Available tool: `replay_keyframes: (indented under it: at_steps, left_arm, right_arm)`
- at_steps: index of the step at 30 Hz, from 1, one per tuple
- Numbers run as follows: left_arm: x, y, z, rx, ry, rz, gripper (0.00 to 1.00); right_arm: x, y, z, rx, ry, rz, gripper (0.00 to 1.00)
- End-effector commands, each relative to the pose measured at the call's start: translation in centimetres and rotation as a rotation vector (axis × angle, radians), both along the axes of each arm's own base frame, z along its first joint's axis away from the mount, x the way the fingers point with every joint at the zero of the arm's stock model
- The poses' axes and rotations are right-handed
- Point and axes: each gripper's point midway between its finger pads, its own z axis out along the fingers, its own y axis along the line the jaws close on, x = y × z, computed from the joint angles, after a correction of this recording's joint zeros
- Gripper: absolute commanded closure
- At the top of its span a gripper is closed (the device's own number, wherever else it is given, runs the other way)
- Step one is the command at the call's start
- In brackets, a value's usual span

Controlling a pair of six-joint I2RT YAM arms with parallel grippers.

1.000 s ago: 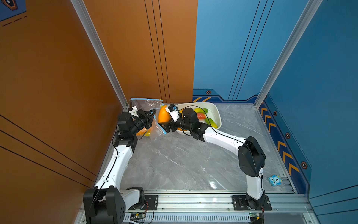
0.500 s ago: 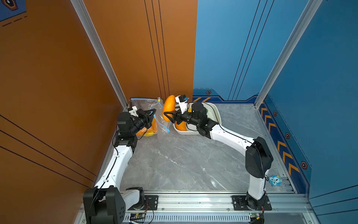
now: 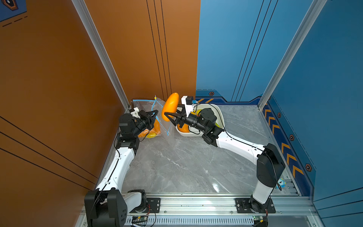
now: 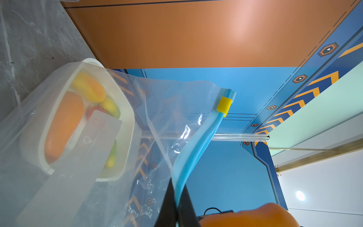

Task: Place the mango in a zip-top bag and seal the zipper
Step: Place the mango in the zipper food storage bag.

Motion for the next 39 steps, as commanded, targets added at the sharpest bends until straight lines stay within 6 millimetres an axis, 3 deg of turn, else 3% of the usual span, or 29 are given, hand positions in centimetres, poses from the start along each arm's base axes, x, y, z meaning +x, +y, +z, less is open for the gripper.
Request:
replay_keyframes:
  at_steps: [1,5,15,20,25,31,34,39]
  left_arm:
    - [0.0,0.3,-0.1,-0.007,-0.006,0.015,1.00]
    - [-0.1,0.4,0.4,-0.008,-0.018,0.017,1.00]
    - [0.1,0.9,0.0,-0.019,-0.002,0.032,1.00]
    - [0.0,1.7,0.1,-0.028,-0.001,0.051,1.00]
    - [0.0,2.5,0.3,-0.037,0.000,0.064,1.00]
    - [0.0,3.1,0.2,-0.049,0.008,0.083,1.00]
    - [0.1,3.5,0.2,-0.071,0.004,0.094,1.00]
    - [0.3,3.7,0.2,-0.093,0.010,0.110,1.00]
  right_arm:
    - [1.5,1.2,-1.6,-0.030,-0.027,-0.003,0.55]
    - [3.4,1.6,-3.8,-0.020,0.026,-0.008,0.56]
    - [1.5,4.7,-8.0,-0.103,-0.064,0.057,0.54]
    - [2.1,5.9,-9.8,-0.180,-0.064,0.040,0.37]
    - [3.5,5.6,-11.0,-0.269,-0.039,-0.017,0.24]
    - [3.4,4.7,-10.5,-0.344,-0.011,0.032,0.02]
    - [2.8,4.1,-9.5,-0.367,0.016,0.080,0.00]
    - [2.0,2.7,-5.4,-0.356,0.107,0.132,0.00]
